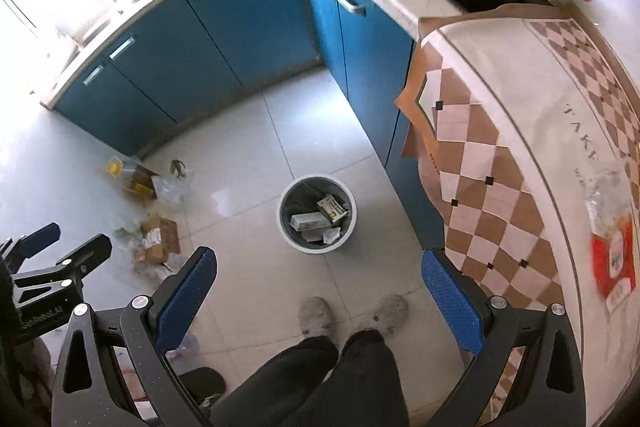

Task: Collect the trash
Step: 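Raise both tools from the bin back toward the counter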

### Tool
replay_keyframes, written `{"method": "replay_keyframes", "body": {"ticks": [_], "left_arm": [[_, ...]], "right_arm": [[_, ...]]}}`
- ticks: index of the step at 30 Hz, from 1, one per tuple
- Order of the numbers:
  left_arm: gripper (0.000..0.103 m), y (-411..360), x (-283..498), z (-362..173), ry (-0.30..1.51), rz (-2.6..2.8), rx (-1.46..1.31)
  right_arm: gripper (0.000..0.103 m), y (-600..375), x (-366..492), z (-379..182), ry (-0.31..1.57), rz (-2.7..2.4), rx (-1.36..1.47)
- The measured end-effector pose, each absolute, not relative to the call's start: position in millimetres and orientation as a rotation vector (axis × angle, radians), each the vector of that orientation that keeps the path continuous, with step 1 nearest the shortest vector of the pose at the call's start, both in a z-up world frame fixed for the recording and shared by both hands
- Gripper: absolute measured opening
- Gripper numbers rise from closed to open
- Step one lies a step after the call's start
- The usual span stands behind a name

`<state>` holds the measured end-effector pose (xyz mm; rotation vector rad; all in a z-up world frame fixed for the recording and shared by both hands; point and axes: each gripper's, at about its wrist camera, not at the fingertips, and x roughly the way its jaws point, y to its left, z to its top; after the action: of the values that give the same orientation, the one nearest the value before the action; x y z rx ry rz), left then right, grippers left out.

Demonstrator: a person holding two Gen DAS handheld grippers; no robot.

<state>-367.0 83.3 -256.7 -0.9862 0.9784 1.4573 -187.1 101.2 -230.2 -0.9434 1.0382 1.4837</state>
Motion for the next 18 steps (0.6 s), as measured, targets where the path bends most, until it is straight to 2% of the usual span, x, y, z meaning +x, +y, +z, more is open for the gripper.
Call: {"method": "replay_keyframes", "body": {"ticks": [6, 8, 10, 16, 18], "left_arm": [[0.098, 91.6, -335.2, -223.0, 0.966, 1.451, -0.867], [0.103, 100.3, -315.9, -214.7, 0.959, 1.434, -0.841], [0.103, 108.7, -289.7, -206.9, 0.932, 1.399, -0.827], [0.103, 143.4, -153.1, -223.4, 0.935, 1.121, -0.907], [0.103, 155.2, -96.6, -240.8, 0.952, 1.026, -0.961]], "right_arm": [[0.103, 85.1, -161.1, -209.4, 1.09, 1.483, -0.826], [0.103, 84.2, -140.2, -203.3, 1.13, 1.468, -0.771], [0.103, 85.0, -108.8, -202.3, 1.172, 1.44, -0.72], [0.103, 64.7, 52.7, -204.9, 1.263, 1.232, -0.518], [0.092, 48.3, 118.4, -210.8, 1.272, 1.137, -0.443]]}}
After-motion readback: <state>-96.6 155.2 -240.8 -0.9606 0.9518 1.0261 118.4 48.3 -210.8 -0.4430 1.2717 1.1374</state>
